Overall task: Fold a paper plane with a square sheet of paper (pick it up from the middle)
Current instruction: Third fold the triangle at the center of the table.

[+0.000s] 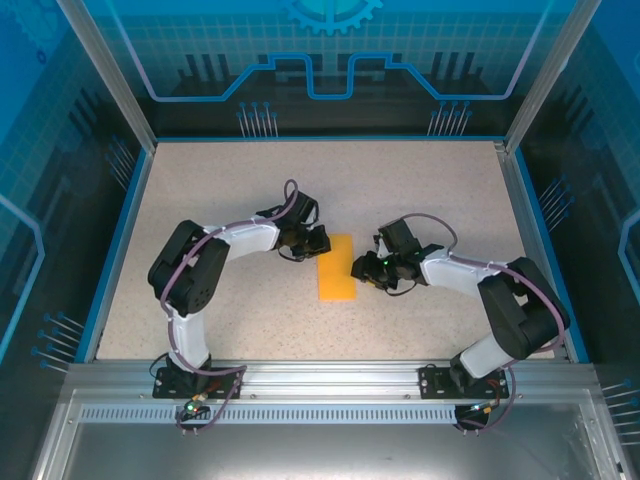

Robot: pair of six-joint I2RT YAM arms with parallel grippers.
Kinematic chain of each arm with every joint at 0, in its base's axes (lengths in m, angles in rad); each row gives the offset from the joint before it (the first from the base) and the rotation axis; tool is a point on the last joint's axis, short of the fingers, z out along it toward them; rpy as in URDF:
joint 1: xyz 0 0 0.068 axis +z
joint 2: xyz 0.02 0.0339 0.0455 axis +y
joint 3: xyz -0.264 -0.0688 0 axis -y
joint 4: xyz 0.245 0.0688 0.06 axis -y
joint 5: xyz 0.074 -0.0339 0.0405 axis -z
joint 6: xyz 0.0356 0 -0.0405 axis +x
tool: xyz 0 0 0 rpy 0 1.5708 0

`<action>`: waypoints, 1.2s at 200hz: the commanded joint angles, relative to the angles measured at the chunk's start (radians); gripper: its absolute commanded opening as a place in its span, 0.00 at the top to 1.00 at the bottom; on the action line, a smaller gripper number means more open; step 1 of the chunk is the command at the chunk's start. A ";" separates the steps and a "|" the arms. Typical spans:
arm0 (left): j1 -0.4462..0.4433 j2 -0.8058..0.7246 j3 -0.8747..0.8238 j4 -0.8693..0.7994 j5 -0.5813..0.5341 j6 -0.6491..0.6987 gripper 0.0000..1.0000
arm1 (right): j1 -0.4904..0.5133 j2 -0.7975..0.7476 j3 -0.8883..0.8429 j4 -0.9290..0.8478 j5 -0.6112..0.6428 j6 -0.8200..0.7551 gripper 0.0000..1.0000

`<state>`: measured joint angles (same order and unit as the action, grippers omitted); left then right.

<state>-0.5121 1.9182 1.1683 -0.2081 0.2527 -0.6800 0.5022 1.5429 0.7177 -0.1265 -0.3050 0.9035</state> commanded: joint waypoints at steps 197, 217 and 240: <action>0.039 0.045 -0.102 0.054 0.048 0.011 0.91 | -0.014 0.124 0.020 0.119 -0.141 -0.015 0.61; 0.038 0.042 -0.108 0.057 0.054 0.014 0.91 | -0.025 0.131 0.021 0.128 -0.147 -0.014 0.61; 0.038 0.039 -0.113 0.059 0.053 0.024 0.91 | -0.044 0.140 0.026 0.142 -0.164 -0.017 0.61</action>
<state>-0.4786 1.9312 1.0889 -0.1253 0.2974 -0.6777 0.4877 1.6634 0.7223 -0.0120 -0.4320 0.8825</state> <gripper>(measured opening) 0.095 0.390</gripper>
